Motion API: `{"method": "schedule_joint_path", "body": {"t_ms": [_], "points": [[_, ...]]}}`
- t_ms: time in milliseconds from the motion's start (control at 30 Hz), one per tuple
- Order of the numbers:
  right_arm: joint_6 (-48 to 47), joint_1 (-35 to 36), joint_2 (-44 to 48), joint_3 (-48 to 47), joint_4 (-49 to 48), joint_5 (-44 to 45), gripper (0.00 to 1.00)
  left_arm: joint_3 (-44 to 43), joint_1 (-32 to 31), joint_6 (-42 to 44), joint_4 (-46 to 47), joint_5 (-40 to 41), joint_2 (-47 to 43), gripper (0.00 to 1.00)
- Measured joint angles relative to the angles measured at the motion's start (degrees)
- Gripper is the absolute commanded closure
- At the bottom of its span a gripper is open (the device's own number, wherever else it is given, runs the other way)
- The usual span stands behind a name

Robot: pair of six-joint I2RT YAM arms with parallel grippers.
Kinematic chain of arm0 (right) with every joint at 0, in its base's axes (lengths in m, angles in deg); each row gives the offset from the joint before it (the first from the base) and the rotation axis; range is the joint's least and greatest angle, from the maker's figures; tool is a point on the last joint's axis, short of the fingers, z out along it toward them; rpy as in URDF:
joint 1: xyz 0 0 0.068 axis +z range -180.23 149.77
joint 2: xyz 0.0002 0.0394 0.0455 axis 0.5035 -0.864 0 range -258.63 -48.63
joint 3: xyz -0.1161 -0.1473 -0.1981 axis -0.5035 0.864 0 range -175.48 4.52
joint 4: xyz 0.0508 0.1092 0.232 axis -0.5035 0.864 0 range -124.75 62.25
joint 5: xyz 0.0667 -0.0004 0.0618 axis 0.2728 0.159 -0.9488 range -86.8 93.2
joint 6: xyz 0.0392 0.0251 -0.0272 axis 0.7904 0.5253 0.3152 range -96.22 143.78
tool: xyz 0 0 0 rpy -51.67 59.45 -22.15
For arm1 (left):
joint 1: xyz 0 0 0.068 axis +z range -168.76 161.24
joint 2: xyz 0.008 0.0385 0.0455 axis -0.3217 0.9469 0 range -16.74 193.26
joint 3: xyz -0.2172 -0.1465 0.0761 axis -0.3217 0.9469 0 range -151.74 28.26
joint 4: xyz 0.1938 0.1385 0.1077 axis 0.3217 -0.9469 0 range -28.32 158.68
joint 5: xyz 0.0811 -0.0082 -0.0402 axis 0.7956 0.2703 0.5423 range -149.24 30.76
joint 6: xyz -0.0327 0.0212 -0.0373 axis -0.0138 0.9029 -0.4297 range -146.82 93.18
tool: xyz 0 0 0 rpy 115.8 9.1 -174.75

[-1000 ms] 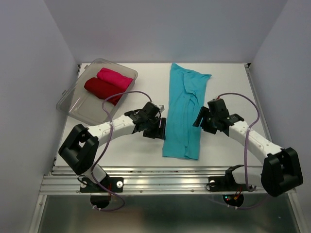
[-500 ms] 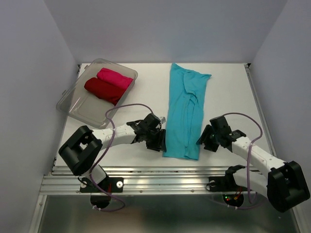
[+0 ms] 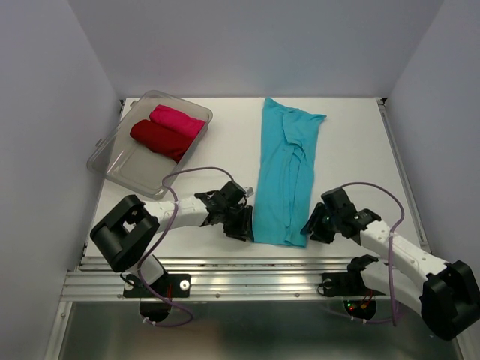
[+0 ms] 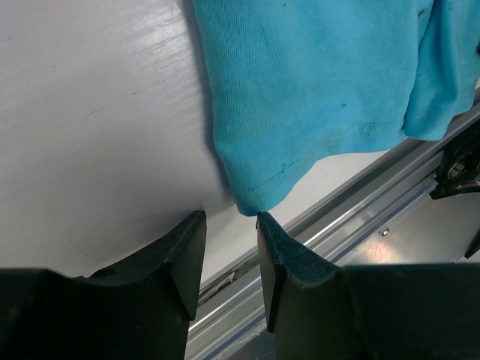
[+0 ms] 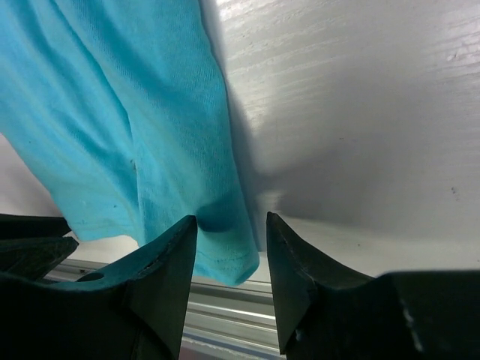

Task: Roll the t-shirts
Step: Roll the T-shirt to the center of the board.

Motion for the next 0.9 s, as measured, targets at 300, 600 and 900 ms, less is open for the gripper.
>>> {"method": "schedule_joint_path", "body": {"t_ms": [300,600,900], "points": [[0.8,1.2,3.5,0.1,3.8,-1.1,0.60,0.7,-0.3,-0.9,0.9,-0.7,-0.1,0.59],[1.3,2.4,3.7,2.8,3.7,-2.5,0.67,0.7,-0.3,-1.8,1.9,-1.5,-0.1,0.67],[1.7,3.1,2.4,2.9,2.6,-3.1,0.82,0.7,-0.3,-2.6,2.9,-2.0,-0.1,1.00]]}}
